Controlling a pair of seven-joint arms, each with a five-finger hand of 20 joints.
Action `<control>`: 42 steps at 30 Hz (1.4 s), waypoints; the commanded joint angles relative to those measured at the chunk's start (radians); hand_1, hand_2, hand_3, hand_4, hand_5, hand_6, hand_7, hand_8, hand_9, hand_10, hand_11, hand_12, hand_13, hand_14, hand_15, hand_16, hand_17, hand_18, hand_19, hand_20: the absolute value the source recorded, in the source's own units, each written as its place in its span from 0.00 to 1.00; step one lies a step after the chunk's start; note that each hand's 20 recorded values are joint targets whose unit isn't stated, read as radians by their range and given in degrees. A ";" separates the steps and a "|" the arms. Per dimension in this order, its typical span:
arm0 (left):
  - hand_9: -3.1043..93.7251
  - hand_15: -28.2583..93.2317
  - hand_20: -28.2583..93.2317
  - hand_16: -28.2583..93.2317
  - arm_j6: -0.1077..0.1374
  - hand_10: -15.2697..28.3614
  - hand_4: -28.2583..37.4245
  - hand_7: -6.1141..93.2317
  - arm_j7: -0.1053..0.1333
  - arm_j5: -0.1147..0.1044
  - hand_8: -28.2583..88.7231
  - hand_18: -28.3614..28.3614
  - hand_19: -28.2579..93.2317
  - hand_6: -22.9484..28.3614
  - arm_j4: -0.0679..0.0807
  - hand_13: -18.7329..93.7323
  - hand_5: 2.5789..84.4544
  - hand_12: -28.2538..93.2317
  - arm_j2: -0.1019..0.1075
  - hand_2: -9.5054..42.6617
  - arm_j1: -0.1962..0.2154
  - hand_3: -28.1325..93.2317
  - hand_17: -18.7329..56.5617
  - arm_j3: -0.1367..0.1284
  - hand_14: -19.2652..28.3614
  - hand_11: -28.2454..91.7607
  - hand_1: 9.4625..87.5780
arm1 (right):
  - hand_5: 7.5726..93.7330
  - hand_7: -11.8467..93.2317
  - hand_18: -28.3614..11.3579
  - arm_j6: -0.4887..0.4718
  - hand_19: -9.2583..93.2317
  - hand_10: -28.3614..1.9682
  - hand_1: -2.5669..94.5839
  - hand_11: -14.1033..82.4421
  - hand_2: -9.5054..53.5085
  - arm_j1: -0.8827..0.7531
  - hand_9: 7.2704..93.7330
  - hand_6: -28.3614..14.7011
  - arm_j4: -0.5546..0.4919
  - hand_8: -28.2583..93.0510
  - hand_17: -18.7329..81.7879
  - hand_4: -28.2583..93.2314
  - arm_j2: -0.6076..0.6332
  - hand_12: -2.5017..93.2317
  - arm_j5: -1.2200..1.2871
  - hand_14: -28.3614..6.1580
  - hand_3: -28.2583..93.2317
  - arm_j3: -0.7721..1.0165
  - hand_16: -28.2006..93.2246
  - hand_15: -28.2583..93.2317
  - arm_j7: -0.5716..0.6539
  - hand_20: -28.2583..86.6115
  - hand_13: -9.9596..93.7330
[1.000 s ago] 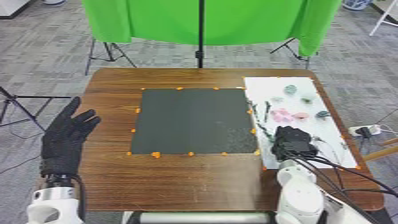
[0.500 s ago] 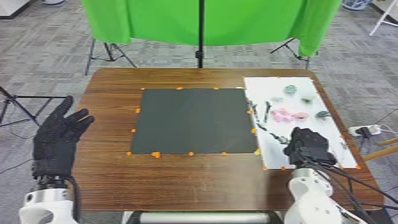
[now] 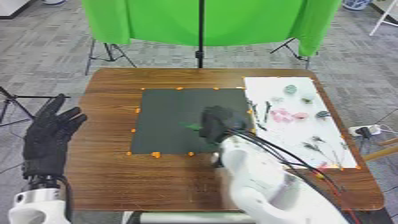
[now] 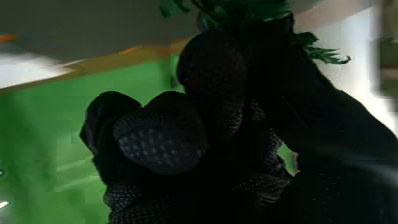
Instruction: Arrange flowers
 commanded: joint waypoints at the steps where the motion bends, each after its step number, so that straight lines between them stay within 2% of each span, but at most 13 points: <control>1: 0.38 0.69 0.47 0.18 0.011 0.79 0.07 0.16 -0.032 0.015 0.18 0.87 0.61 0.58 0.000 0.36 0.39 0.35 0.074 0.35 -0.105 0.85 0.12 0.037 0.91 0.48 0.18 | 0.97 0.33 0.20 0.014 1.00 0.53 0.58 0.73 0.00 0.144 0.93 0.58 0.193 0.33 0.76 0.00 -0.287 0.27 -0.034 0.60 0.82 -0.107 0.38 0.83 -0.029 0.69 0.94; 2: 0.38 0.69 0.47 0.18 0.011 0.79 0.07 0.16 -0.030 0.021 0.18 0.87 0.61 0.58 -0.002 0.36 0.39 0.35 0.081 0.35 -0.111 0.85 0.12 0.037 0.91 0.48 0.18 | 0.97 0.33 0.20 0.016 1.00 0.53 0.58 0.73 0.00 0.153 0.93 0.58 0.221 0.34 0.76 0.01 -0.301 0.27 -0.042 0.60 0.82 -0.115 0.38 0.84 -0.024 0.70 0.94; 3: 0.38 0.69 0.47 0.18 0.007 0.79 0.07 0.16 -0.046 0.033 0.18 0.87 0.61 0.58 -0.006 0.36 0.39 0.35 0.083 0.35 -0.115 0.85 0.12 0.031 0.91 0.48 0.18 | 0.97 0.33 0.20 0.047 1.00 0.53 0.58 0.73 0.00 0.174 0.93 0.58 0.247 0.34 0.76 0.01 -0.299 0.27 -0.034 0.60 0.82 -0.142 0.38 0.84 -0.003 0.70 0.94; 8: 0.38 0.69 0.47 0.18 -0.015 0.79 0.08 0.16 -0.055 0.044 0.18 0.87 0.61 0.58 0.012 0.36 0.39 0.35 0.081 0.34 -0.174 0.85 0.12 0.052 0.91 0.48 0.19 | 0.99 0.32 0.20 0.080 1.00 0.54 0.56 0.73 0.00 0.244 0.95 0.59 0.352 0.33 0.77 0.02 -0.320 0.27 -0.026 0.59 0.82 -0.212 0.38 0.84 0.053 0.72 0.96; 10: 0.38 0.69 0.47 0.18 -0.039 0.79 0.08 0.16 -0.077 0.052 0.18 0.87 0.61 0.58 0.026 0.36 0.39 0.35 0.073 0.34 -0.211 0.85 0.12 0.073 0.91 0.48 0.19 | 0.99 0.31 0.19 0.087 1.00 0.55 0.55 0.73 0.00 0.261 0.96 0.60 0.394 0.33 0.77 0.02 -0.331 0.27 -0.005 0.59 0.82 -0.222 0.38 0.84 0.097 0.72 0.96; 15: 0.38 0.69 0.47 0.18 -0.048 0.79 0.08 0.16 -0.053 0.050 0.18 0.87 0.61 0.58 0.038 0.37 0.39 0.35 0.082 0.34 -0.245 0.85 0.12 0.109 0.91 0.48 0.19 | 1.00 0.31 0.18 0.128 1.00 0.56 0.54 0.71 0.00 0.312 0.98 0.61 0.479 0.31 0.78 0.03 -0.339 0.27 -0.006 0.58 0.82 -0.249 0.39 0.84 0.142 0.73 0.97; 17: 0.38 0.69 0.47 0.18 -0.060 0.79 0.08 0.16 -0.071 0.059 0.18 0.87 0.61 0.58 0.047 0.37 0.39 0.35 0.067 0.34 -0.267 0.85 0.12 0.113 0.91 0.48 0.19 | 1.00 0.32 0.18 0.117 1.00 0.55 0.53 0.71 0.00 0.308 0.99 0.61 0.510 0.30 0.79 0.03 -0.366 0.27 -0.004 0.58 0.83 -0.222 0.39 0.84 0.154 0.73 0.98; 22: 0.38 0.69 0.48 0.18 -0.045 0.79 0.08 0.16 -0.044 0.048 0.18 0.87 0.61 0.58 0.039 0.37 0.39 0.35 0.072 0.34 -0.239 0.85 0.12 0.112 0.91 0.48 0.19 | 1.00 0.36 0.17 0.009 1.00 0.55 0.52 0.72 0.02 0.277 1.00 0.63 0.508 0.26 0.79 0.04 -0.390 0.26 -0.005 0.57 0.83 -0.198 0.39 0.83 0.162 0.74 0.99; 25: 0.38 0.69 0.48 0.18 -0.044 0.79 0.08 0.16 -0.032 0.043 0.18 0.87 0.61 0.58 0.040 0.37 0.39 0.35 0.074 0.34 -0.240 0.85 0.12 0.118 0.91 0.48 0.19 | 1.00 0.35 0.17 0.029 1.00 0.56 0.50 0.72 0.08 0.278 1.00 0.65 0.516 0.22 0.79 0.03 -0.384 0.24 -0.017 0.57 0.83 -0.212 0.40 0.83 0.173 0.74 0.99; 29: 0.38 0.69 0.48 0.18 -0.054 0.79 0.09 0.16 -0.036 0.049 0.18 0.87 0.61 0.58 0.040 0.37 0.39 0.35 0.074 0.34 -0.236 0.85 0.12 0.115 0.91 0.48 0.19 | 1.00 0.36 0.16 -0.032 1.00 0.57 0.48 0.72 0.14 0.286 1.00 0.67 0.514 0.13 0.80 0.02 -0.386 0.23 -0.013 0.57 0.83 -0.210 0.40 0.82 0.189 0.74 0.99; 31: 0.38 0.69 0.48 0.18 -0.050 0.79 0.09 0.16 -0.037 0.047 0.18 0.87 0.61 0.58 0.038 0.37 0.39 0.35 0.073 0.34 -0.231 0.85 0.12 0.115 0.90 0.48 0.19 | 1.00 0.35 0.16 -0.002 1.00 0.57 0.45 0.72 0.18 0.285 1.00 0.68 0.511 0.11 0.80 0.02 -0.381 0.22 -0.009 0.57 0.81 -0.221 0.40 0.82 0.183 0.74 0.99; 38: 0.38 0.69 0.48 0.18 -0.051 0.79 0.10 0.16 -0.035 0.046 0.18 0.87 0.61 0.58 0.040 0.37 0.39 0.35 0.078 0.33 -0.233 0.85 0.12 0.121 0.91 0.48 0.19 | 1.00 0.36 0.15 0.001 1.00 0.58 0.40 0.73 0.29 0.281 1.00 0.68 0.499 0.09 0.81 0.00 -0.383 0.20 -0.028 0.57 0.77 -0.222 0.40 0.82 0.159 0.75 1.00; 42: 0.38 0.69 0.48 0.18 -0.045 0.79 0.10 0.16 -0.032 0.045 0.18 0.87 0.61 0.58 0.032 0.37 0.39 0.35 0.073 0.34 -0.212 0.85 0.12 0.112 0.90 0.48 0.19 | 1.00 0.35 0.15 0.023 1.00 0.57 0.39 0.72 0.30 0.282 1.00 0.68 0.483 0.09 0.80 0.00 -0.363 0.20 -0.048 0.57 0.78 -0.237 0.40 0.82 0.154 0.75 1.00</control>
